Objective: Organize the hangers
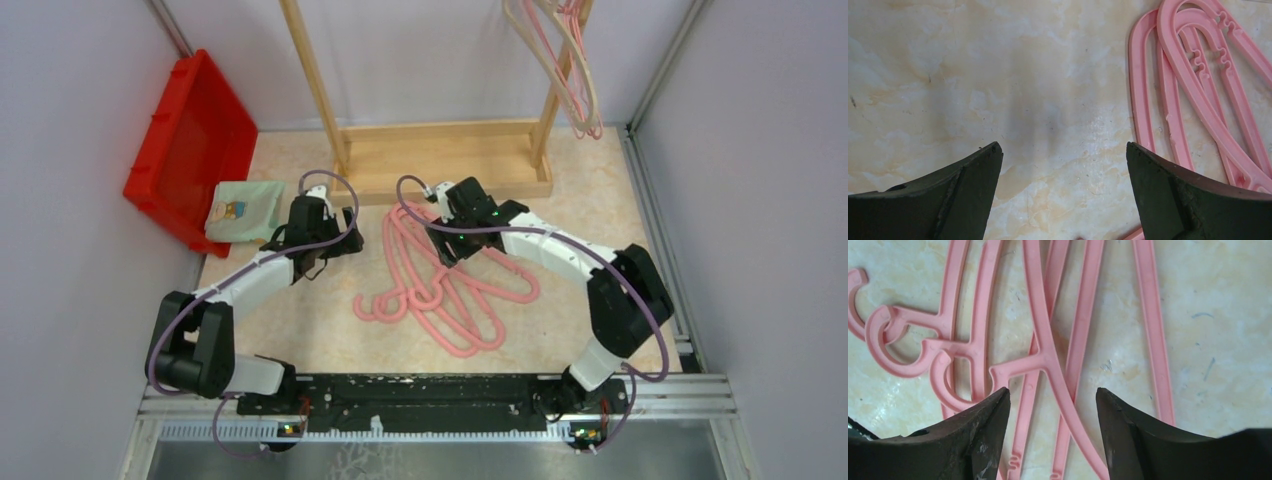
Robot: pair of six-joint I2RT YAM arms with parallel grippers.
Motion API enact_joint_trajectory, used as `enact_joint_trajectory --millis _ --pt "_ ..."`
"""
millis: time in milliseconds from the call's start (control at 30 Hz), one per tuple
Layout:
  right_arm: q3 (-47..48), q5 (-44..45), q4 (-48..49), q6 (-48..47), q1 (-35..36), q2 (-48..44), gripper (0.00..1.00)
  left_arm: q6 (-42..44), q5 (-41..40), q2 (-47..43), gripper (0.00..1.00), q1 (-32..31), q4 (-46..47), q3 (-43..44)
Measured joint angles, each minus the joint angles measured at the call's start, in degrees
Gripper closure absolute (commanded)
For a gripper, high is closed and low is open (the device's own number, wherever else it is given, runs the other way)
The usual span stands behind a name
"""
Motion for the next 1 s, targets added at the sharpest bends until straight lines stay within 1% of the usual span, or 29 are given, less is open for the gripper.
enact_joint_trajectory --millis 100,167,333,500,700,867,933,967,1000 --pt "-2.78 2.29 -1.18 -0.79 0.0 -4.61 0.37 -0.02 0.02 0.0 0.01 0.0 0.09 -0.04" --pt "-3.56 3.45 -2.6 -1.66 0.0 -5.49 0.39 -0.02 0.02 0.0 0.02 0.0 0.13 -0.17" --pt "-7.74 5.77 -3.87 -2.67 -0.02 -5.44 0.4 -0.04 0.07 0.0 0.02 0.0 0.15 -0.28" --pt "-11.78 6.23 -4.24 -2.71 -0.15 -5.44 0.41 -0.02 0.13 0.0 0.02 0.0 0.11 -0.28" --pt "-14.03 6.45 -2.62 -2.73 -0.39 -5.38 0.43 -0.02 0.2 0.0 0.02 0.0 0.13 -0.28" --pt "-15.23 6.93 -0.85 -2.82 -0.59 -4.02 0.48 -0.02 0.2 0.07 0.02 0.0 0.11 -0.28" --pt "-15.63 6.95 -0.24 -2.84 -0.7 -3.72 0.54 -0.02 0.2 0.07 0.02 0.0 0.11 -0.28" --pt "-15.82 6.95 0.15 -2.8 -0.74 -3.67 0.63 0.0 0.2 0.07 0.02 0.0 0.09 -0.28" --pt "-15.82 6.91 0.31 -2.84 -0.74 -3.67 0.7 0.0 0.2 0.07 0.02 0.0 0.07 -0.28"
